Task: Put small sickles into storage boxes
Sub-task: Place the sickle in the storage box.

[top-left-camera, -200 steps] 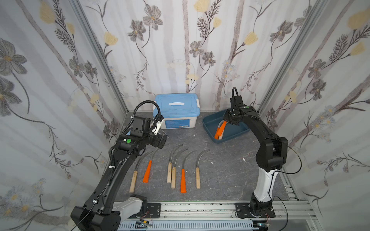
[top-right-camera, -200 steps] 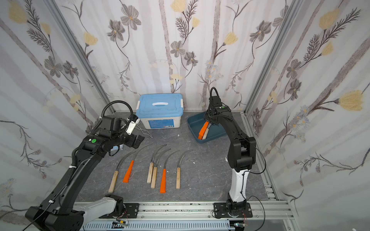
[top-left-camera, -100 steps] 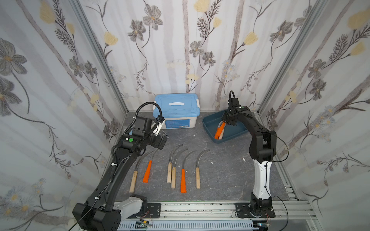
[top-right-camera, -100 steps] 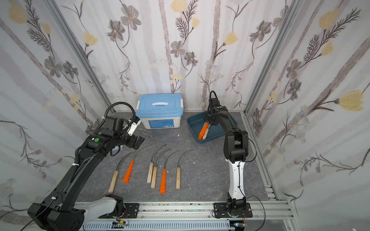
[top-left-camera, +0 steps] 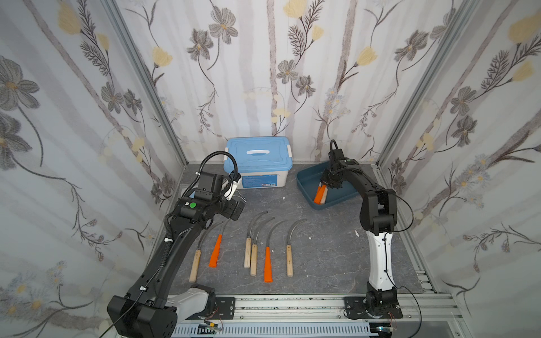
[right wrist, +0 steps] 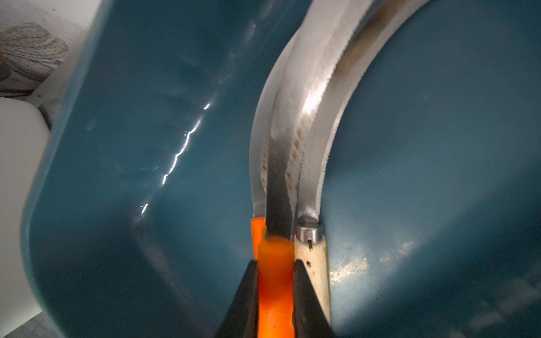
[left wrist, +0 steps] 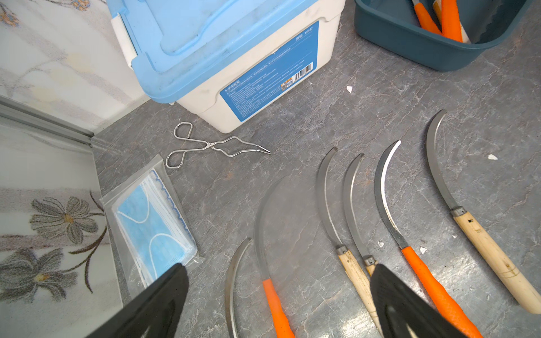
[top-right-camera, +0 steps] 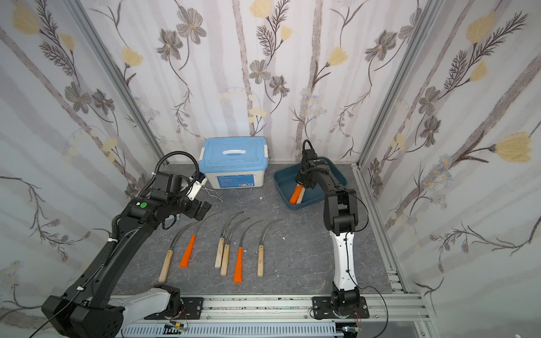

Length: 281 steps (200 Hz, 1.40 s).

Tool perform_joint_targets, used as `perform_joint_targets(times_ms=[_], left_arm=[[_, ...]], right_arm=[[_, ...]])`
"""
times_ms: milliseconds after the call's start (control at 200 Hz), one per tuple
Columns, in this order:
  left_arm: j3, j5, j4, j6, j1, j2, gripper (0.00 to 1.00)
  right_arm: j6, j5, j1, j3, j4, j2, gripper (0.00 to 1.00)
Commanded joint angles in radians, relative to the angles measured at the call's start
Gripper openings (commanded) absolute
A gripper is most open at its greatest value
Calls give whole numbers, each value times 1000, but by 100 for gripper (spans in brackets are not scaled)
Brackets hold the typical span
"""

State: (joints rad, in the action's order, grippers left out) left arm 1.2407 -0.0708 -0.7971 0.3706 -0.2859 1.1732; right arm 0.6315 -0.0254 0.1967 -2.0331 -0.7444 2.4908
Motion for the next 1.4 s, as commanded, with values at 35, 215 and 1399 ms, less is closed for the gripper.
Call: perform_joint_targets(times_ms=[35,215,1399], left_arm=[[-1,9,-3,7,1,-6,100],[-37,22,5,-30,1,-20,100],[-46,101,-206,-264,287,83,100]], right_arm=[[-13,-4,6,-6,6,16,7],[-17,8,9,-3,-11,11,16],[-36,194,264,404,51,-593,37]])
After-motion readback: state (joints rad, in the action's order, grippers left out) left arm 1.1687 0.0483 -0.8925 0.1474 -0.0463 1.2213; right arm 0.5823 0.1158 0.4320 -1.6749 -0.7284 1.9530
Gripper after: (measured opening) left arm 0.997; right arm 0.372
